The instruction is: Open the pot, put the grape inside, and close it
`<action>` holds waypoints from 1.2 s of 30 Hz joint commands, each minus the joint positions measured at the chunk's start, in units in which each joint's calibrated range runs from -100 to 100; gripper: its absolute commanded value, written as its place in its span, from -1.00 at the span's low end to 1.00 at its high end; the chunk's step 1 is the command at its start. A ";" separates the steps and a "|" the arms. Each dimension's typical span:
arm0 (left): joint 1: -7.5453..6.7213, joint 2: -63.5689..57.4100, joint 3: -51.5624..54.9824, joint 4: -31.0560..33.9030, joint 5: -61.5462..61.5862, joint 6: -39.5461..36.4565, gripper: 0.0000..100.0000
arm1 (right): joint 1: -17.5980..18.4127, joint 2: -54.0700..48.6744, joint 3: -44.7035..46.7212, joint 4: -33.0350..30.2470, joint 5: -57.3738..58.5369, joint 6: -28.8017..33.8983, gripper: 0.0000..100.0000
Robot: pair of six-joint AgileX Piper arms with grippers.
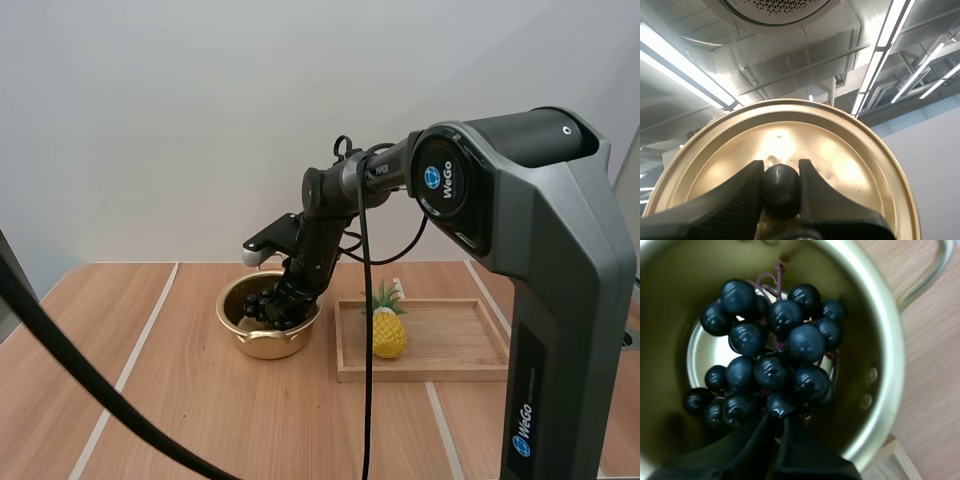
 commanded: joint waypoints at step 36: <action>-0.05 0.26 -0.12 0.76 2.54 0.50 -1.00 | 1.62 0.22 -0.11 2.84 -3.68 -2.33 -0.59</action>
